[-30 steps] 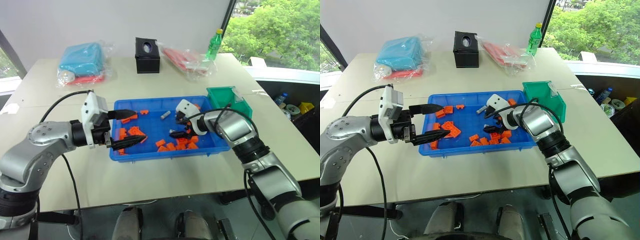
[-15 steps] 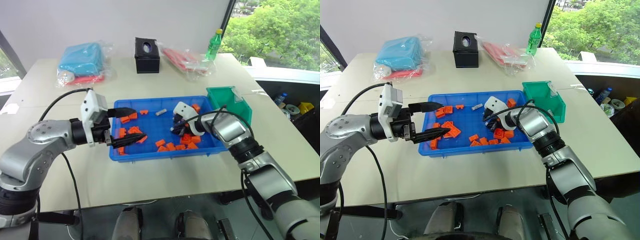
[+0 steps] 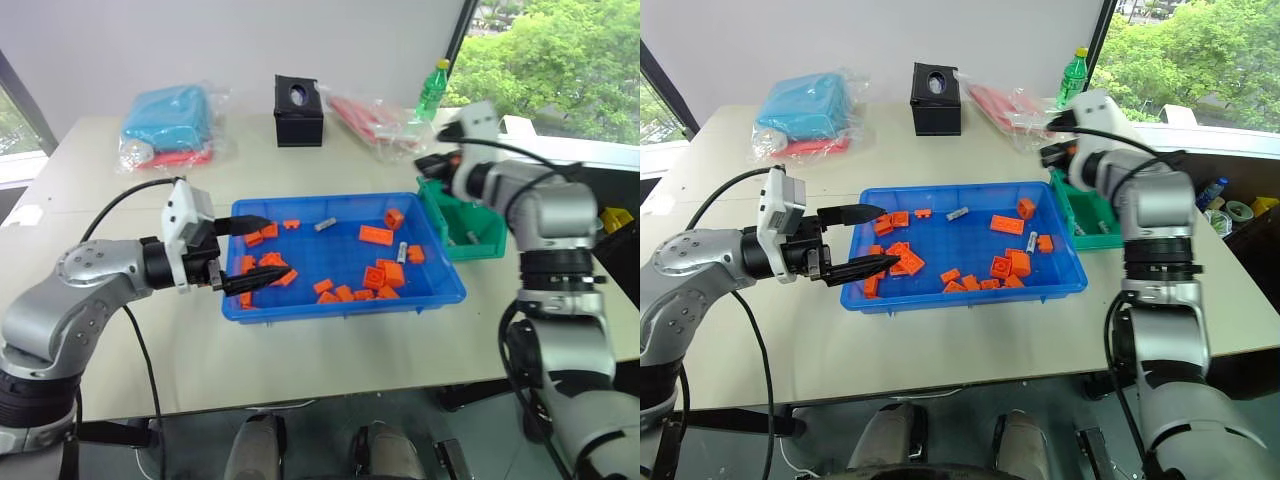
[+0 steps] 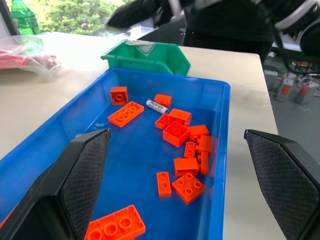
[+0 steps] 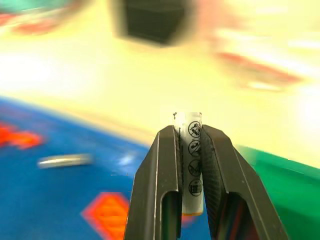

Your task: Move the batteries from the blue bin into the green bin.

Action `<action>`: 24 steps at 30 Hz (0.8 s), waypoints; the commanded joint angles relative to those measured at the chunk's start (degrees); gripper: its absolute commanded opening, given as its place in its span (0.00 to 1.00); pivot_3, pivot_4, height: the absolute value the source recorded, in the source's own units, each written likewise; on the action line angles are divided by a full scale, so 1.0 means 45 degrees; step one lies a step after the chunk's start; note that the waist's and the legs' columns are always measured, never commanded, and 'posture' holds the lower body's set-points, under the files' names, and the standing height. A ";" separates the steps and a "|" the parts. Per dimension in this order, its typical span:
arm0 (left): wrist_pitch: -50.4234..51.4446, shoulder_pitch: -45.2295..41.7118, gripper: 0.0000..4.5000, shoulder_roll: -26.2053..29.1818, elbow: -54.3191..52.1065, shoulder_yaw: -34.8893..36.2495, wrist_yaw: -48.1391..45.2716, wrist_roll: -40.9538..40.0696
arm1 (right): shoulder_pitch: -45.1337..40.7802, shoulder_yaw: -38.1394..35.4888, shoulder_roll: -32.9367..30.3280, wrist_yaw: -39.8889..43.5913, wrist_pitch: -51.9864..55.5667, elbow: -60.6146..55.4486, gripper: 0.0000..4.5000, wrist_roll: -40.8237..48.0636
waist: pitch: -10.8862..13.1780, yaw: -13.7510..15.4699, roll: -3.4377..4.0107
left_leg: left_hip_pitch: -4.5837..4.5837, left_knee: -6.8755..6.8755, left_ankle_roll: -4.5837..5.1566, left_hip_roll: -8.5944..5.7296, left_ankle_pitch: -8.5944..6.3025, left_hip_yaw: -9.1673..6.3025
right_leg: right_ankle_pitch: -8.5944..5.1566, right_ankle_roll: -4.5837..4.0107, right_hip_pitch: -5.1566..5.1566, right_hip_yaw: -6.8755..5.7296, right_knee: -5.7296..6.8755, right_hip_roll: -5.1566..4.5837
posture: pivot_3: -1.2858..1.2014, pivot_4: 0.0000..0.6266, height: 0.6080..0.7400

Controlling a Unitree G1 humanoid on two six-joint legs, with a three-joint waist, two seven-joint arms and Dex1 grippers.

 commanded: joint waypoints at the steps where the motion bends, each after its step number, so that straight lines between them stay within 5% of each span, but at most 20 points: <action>1: -0.0334 -0.0257 1.00 -0.0108 -0.0023 0.0038 -0.0027 0.0111 | 0.0599 -0.0586 -0.0756 -0.0456 -0.0133 0.0127 0.01 -0.0157 | -0.0017 -0.0028 -0.0023 | 0.0002 -0.0001 0.0000 0.0000 0.0000 0.0004 | 0.0001 0.0001 -0.0002 0.0000 0.0002 0.0002 | 0.52 0.24 0.17; 5: -0.0409 -0.0297 1.00 -0.0171 0.0068 0.0040 -0.0101 0.0198 | 0.1034 -0.0658 -0.0636 -0.0479 -0.0310 0.0589 0.01 0.0134 | -0.0030 -0.0188 0.0024 | 0.0003 -0.0007 0.0002 0.0006 0.0001 0.0024 | 0.0003 0.0005 0.0004 0.0004 0.0012 0.0004 | 0.52 0.24 0.17; 6: -0.0428 -0.0305 1.00 -0.0183 0.0082 0.0034 -0.0110 0.0215 | 0.1013 -0.0649 -0.0539 -0.0506 -0.0382 0.0723 0.24 0.0178 | -0.0028 -0.0266 0.0030 | 0.0001 -0.0010 0.0003 0.0009 0.0002 0.0028 | 0.0004 0.0006 0.0019 0.0005 0.0015 0.0005 | 0.52 0.24 0.17; 12: -0.0410 -0.0393 1.00 -0.0205 0.0073 0.0109 -0.0021 0.0251 | 0.0502 0.0049 -0.0397 -0.0191 -0.1935 0.1928 0.90 -0.0120 | -0.0023 -0.0314 0.0040 | 0.0003 -0.0003 0.0003 0.0021 0.0002 0.0027 | 0.0004 0.0007 -0.0019 0.0005 0.0018 0.0016 | 0.52 0.24 0.17; 20: -0.0338 -0.0063 1.00 0.0090 0.0090 0.0690 0.0195 0.0312 | 0.0006 0.2227 0.2028 0.1278 -0.1243 -0.0301 0.90 0.0779 | -0.0039 -0.0395 0.0031 | 0.0002 -0.0007 0.0005 0.0045 0.0001 0.0020 | 0.0004 0.0008 -0.0028 0.0005 0.0026 0.0027 | 0.52 0.24 0.17; 24: -0.0405 0.0178 1.00 0.0307 0.0101 0.1036 0.0378 0.0493 | -0.0389 0.2823 0.4113 -0.0208 -0.0870 0.0713 0.90 0.0244 | -0.0037 -0.0335 0.0038 | -0.0005 -0.0004 0.0005 0.0053 0.0001 0.0021 | 0.0004 0.0006 -0.0059 0.0004 0.0064 0.0034 | 0.52 0.24 0.17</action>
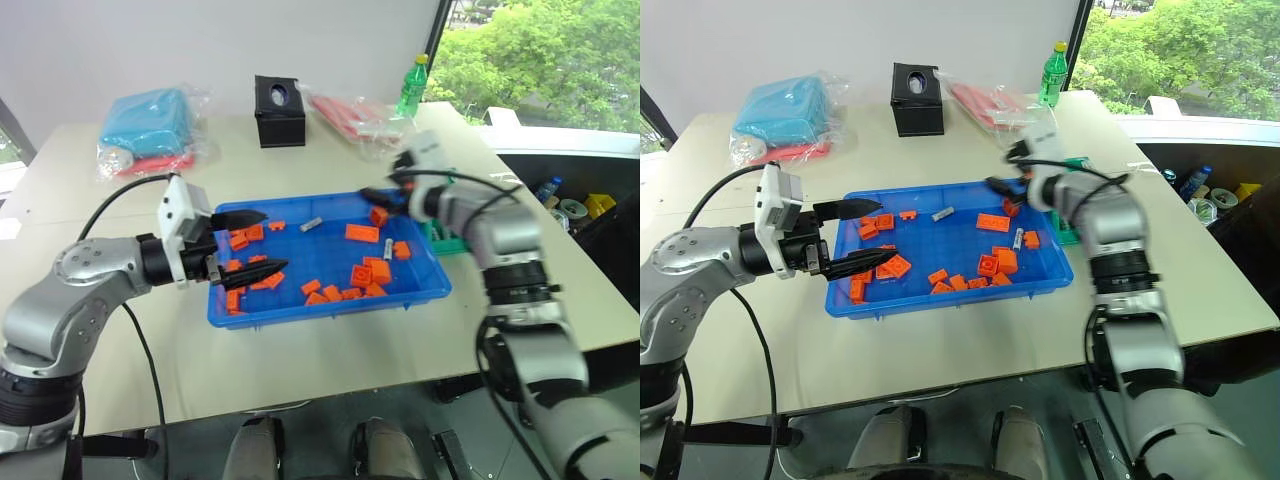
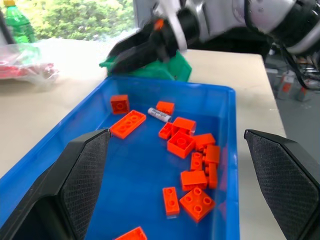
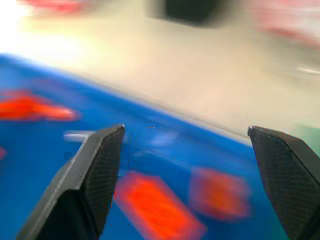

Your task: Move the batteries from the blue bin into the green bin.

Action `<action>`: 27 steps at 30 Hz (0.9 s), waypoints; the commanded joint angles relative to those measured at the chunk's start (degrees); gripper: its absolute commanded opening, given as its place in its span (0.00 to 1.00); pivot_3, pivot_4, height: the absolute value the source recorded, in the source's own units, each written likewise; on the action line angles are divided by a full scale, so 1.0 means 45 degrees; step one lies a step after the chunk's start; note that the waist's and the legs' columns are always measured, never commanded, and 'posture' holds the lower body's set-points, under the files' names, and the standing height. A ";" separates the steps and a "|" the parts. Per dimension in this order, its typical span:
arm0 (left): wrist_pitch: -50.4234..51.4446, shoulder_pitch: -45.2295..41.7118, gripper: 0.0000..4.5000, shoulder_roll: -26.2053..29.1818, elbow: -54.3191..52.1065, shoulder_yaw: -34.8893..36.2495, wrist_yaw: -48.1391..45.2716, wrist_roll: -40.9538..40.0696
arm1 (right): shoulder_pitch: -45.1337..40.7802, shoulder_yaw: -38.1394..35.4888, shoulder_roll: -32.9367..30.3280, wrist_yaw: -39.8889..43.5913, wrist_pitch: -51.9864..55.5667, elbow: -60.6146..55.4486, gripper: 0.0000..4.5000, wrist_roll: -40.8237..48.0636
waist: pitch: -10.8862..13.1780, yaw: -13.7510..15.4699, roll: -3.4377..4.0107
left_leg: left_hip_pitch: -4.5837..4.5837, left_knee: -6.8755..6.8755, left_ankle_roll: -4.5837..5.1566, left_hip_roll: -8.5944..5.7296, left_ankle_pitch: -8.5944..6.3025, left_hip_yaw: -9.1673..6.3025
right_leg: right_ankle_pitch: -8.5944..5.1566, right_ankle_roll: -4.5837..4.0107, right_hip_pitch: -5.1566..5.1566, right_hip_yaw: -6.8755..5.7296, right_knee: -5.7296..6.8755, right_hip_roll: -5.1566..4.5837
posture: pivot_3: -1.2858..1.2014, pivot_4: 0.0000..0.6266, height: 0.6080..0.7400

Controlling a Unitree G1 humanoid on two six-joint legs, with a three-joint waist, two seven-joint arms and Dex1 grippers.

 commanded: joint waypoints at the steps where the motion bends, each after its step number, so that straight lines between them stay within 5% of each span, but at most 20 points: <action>1: -0.0201 0.0123 1.00 0.0320 -0.0084 0.0812 0.0191 0.0110 | -0.0684 0.0114 0.1137 -0.1445 -0.0067 0.0782 0.90 -0.0408 | 0.0014 0.0091 0.0020 | -0.0004 0.0004 0.0000 -0.0001 0.0000 0.0000 | 0.0001 -0.0001 0.0000 0.0000 0.0002 -0.0001 | 0.52 0.24 0.17; 11: 0.0234 0.0739 1.00 0.0788 -0.0630 0.1831 0.0576 -0.0302 | -0.0685 -0.0129 0.3735 -0.5019 -0.0201 0.2478 0.95 -0.1217 | 0.0003 0.0343 0.0002 | -0.0023 0.0025 -0.0007 -0.0010 -0.0001 0.0002 | 0.0029 -0.0075 -0.0003 0.0001 -0.0021 -0.0006 | 0.52 0.24 0.17; 27: 0.0479 0.0415 1.00 0.0995 -0.0793 0.1837 0.0965 -0.0636 | -0.1406 -0.0029 0.4203 -0.4886 -0.3639 0.6605 0.95 -0.1732 | -0.0011 0.0036 -0.0021 | -0.0024 0.0023 -0.0007 -0.0009 -0.0003 0.0033 | 0.0030 -0.0071 -0.0082 0.0001 0.0110 -0.0009 | 0.52 0.24 0.17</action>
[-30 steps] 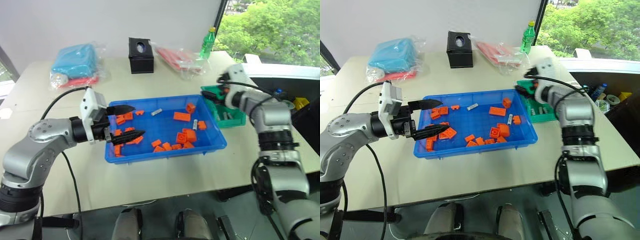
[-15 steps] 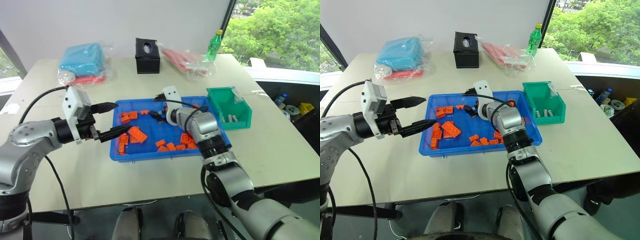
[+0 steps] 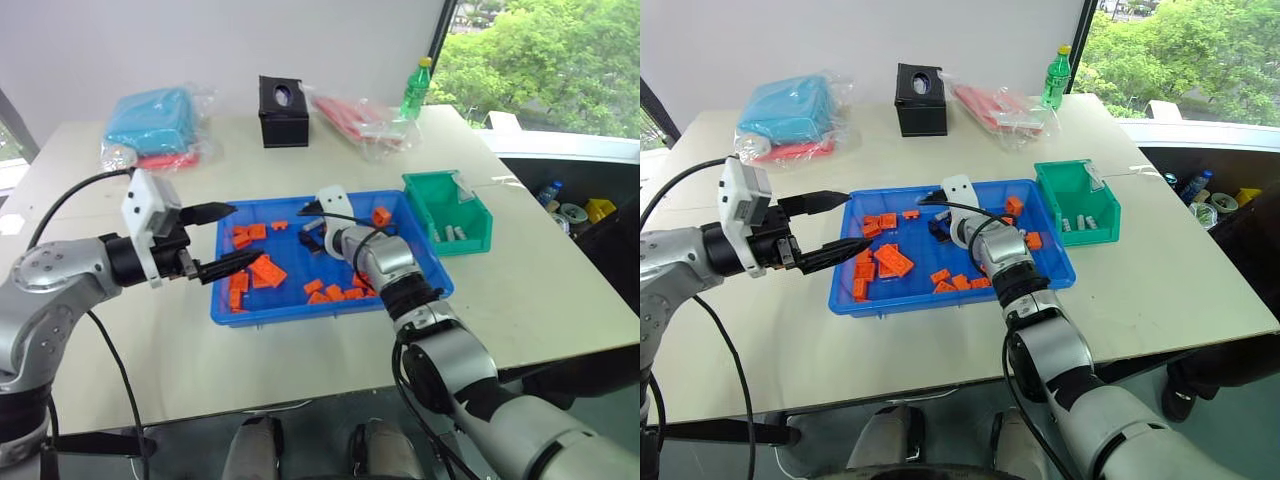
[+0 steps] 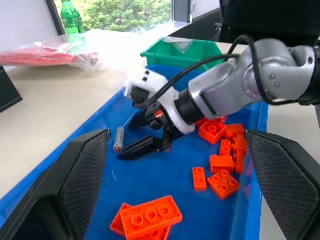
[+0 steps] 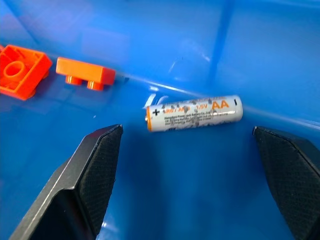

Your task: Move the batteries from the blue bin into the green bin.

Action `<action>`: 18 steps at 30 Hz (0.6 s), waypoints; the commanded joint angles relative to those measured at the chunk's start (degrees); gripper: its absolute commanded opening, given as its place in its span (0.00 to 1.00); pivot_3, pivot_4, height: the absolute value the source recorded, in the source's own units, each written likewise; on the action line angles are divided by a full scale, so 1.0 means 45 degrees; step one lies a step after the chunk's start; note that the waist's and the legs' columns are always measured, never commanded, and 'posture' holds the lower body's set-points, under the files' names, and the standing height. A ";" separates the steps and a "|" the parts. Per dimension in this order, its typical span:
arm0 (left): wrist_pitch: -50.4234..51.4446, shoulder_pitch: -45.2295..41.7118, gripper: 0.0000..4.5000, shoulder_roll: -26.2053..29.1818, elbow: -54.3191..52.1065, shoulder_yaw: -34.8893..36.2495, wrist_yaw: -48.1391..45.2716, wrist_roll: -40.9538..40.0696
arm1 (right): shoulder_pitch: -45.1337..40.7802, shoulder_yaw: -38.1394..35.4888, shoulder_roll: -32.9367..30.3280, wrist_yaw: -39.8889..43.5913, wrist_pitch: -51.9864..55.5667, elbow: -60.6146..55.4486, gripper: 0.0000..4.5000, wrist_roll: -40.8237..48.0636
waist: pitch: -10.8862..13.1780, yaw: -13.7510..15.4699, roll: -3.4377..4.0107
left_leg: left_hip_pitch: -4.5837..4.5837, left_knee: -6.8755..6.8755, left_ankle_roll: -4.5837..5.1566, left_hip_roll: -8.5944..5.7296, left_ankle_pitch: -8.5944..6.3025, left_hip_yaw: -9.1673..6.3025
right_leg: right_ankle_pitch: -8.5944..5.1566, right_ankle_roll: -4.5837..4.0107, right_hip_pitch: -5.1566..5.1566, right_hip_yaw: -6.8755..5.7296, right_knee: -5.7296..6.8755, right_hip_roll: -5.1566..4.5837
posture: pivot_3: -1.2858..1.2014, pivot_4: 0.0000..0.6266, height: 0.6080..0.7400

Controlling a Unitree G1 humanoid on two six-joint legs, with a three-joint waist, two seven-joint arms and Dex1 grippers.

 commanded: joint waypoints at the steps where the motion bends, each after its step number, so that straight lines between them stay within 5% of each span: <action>1: -0.0145 -0.0302 1.00 0.0183 -0.0172 0.0385 0.0068 -0.0060 | -0.0507 -0.0165 0.0071 0.0133 -0.0861 0.0809 0.95 -0.0116 | -0.0004 -0.0002 -0.0006 | 0.0000 0.0002 0.0000 0.0001 0.0000 0.0004 | 0.0000 0.0000 -0.0008 0.0000 0.0006 -0.0003 | 0.52 0.24 0.17; 18: -0.0312 -0.0636 1.00 0.0157 0.0083 0.0181 -0.0115 0.0100 | -0.0933 -0.0337 0.0143 0.0524 -0.2974 0.3022 0.90 -0.0463 | -0.0014 0.0007 -0.0022 | 0.0002 0.0035 -0.0002 0.0019 -0.0002 0.0004 | -0.0003 -0.0006 -0.0019 0.0000 0.0034 -0.0002 | 0.52 0.24 0.17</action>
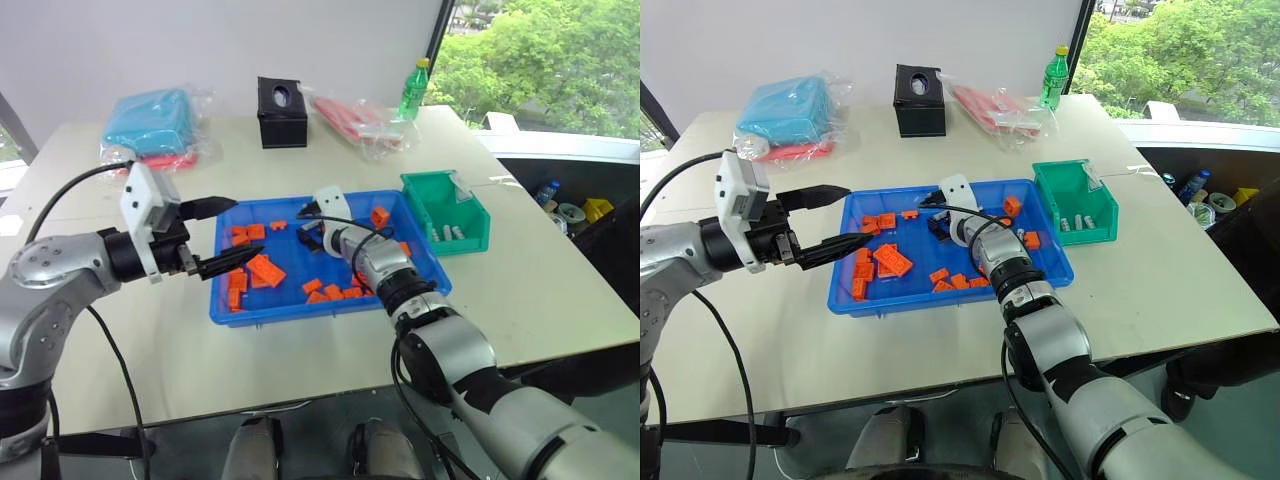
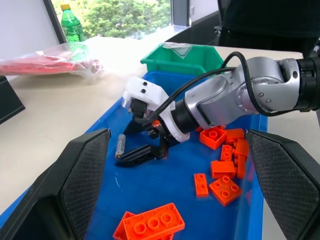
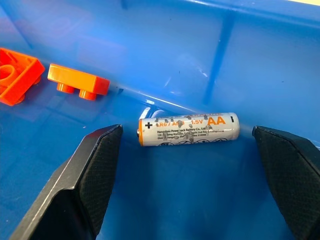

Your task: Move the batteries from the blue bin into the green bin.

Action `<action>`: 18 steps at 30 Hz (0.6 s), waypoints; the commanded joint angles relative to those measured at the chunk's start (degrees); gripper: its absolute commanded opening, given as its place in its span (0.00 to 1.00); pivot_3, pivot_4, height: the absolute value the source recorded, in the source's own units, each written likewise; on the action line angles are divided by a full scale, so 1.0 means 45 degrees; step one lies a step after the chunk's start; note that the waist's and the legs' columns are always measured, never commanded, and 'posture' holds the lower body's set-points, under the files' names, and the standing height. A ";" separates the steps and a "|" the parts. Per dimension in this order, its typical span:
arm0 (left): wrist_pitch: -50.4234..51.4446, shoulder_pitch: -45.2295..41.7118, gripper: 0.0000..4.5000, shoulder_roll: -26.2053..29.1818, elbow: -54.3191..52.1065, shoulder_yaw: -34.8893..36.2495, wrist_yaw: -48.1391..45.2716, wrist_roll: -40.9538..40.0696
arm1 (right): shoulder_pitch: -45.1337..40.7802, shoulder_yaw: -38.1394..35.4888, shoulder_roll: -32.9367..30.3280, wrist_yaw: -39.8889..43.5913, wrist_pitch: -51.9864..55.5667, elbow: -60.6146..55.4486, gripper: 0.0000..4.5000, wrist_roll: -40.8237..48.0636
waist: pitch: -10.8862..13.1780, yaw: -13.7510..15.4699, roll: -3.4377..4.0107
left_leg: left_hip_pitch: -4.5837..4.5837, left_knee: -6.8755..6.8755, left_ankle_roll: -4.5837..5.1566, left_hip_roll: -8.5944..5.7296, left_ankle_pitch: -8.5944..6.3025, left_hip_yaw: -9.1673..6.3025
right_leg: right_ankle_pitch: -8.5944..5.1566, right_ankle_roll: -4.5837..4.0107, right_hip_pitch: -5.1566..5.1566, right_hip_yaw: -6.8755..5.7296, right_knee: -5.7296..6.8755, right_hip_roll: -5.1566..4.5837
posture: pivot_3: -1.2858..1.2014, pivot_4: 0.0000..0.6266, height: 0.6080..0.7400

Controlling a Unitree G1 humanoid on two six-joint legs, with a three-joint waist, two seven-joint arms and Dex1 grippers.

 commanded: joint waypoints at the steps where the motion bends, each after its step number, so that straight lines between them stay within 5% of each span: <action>1: -0.0288 -0.0276 1.00 0.0164 -0.0004 0.0204 -0.0102 0.0077 | -0.0223 -0.0174 0.0148 0.0018 -0.0162 0.0258 0.83 -0.0013 | 0.0000 0.0002 0.0000 | 0.0000 0.0005 0.0000 0.0001 0.0000 -0.0002 | -0.0003 -0.0006 0.0000 0.0000 0.0003 0.0000 | 0.52 0.24 0.17; 5: -0.0347 -0.0254 1.00 0.0185 0.0069 0.0171 -0.0247 0.0134 | -0.0083 -0.0245 0.0201 0.0051 -0.0001 -0.0097 0.50 0.0013 | 0.0000 -0.0014 0.0001 | -0.0002 0.0012 -0.0001 0.0004 -0.0003 -0.0001 | -0.0016 -0.0030 -0.0005 0.0000 0.0006 0.0000 | 0.52 0.24 0.17; 10: -0.0468 -0.0321 1.00 0.0091 0.0200 -0.0002 -0.0389 0.0232 | 0.0697 -0.0296 0.0064 0.0260 0.1315 -0.2287 0.50 0.0262 | 0.0000 0.0020 0.0001 | -0.0005 0.0014 -0.0002 0.0009 -0.0004 0.0000 | -0.0017 -0.0031 -0.0011 0.0000 0.0010 0.0001 | 0.52 0.24 0.17; 18: -0.0557 -0.0326 1.00 -0.0230 0.0274 -0.0540 -0.0782 0.0203 | 0.3411 -0.1852 -0.2345 0.0642 0.8146 -1.3103 0.50 0.2139 | 0.0006 0.0114 0.0011 | -0.0056 0.0061 0.0001 0.0014 -0.0008 -0.0033 | -0.0016 -0.0033 -0.0006 0.0001 -0.0008 -0.0004 | 0.52 0.24 0.17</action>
